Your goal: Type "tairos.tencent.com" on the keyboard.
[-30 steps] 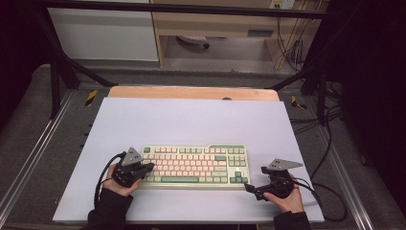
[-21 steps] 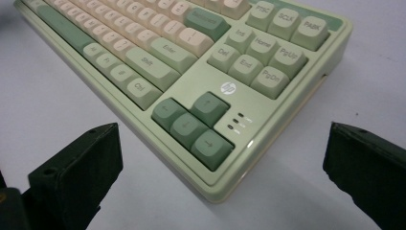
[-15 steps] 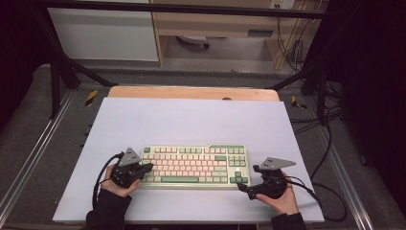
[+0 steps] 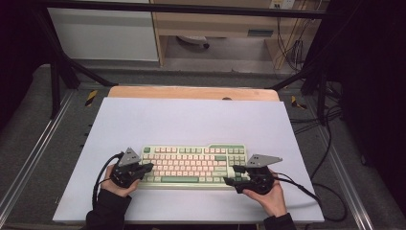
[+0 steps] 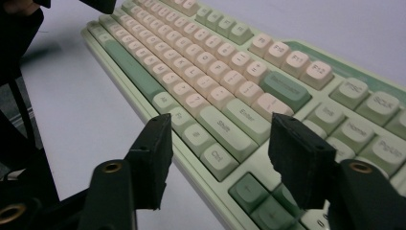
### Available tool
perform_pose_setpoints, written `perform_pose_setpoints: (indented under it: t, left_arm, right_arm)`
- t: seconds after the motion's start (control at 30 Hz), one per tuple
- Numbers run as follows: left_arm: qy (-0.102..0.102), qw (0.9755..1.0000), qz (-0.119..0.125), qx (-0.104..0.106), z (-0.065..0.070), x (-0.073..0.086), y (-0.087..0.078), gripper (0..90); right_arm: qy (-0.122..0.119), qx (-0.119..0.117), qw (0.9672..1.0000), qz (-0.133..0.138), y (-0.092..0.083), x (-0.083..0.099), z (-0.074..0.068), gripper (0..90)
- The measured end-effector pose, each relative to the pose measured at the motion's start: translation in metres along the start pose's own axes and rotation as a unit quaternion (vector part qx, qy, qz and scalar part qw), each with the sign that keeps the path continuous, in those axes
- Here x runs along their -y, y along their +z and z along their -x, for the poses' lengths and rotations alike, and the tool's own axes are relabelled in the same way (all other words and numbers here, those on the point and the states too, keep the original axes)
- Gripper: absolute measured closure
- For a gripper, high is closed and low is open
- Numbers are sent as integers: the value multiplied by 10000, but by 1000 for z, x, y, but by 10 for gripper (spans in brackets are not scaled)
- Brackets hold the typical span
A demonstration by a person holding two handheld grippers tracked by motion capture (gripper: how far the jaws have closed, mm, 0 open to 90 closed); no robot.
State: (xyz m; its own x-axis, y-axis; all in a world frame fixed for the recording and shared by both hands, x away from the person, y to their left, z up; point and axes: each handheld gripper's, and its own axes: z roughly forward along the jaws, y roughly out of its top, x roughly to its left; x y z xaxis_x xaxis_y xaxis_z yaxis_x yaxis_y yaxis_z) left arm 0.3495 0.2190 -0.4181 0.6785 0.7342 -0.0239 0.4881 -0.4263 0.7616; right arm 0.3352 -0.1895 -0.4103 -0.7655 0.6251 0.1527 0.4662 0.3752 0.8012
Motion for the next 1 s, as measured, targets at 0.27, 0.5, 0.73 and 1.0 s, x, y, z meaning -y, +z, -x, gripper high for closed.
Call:
perform_pose_setpoints:
  t: [0.27, 0.5, 0.73, 1.0]
  left_arm:
    - [7, 10000, 3, 4, 0, 0, 0, 899]
    - [6, 10000, 19, 3, 0, 0, 0, 900]
    - [10, 10000, 27, 14, 0, 0, 0, 900]
    - [12, 10000, 38, 27, 0, 0, 0, 899]
  right_arm:
    - [-118, -114, 9999, -47, 14, -15, -10, 582]
    - [-174, -195, 9996, -42, 27, -27, -15, 726]
    - [-169, -274, 9993, -176, 45, -38, -22, 833]
    - [-59, -296, 9992, -245, 66, -46, -26, 900]
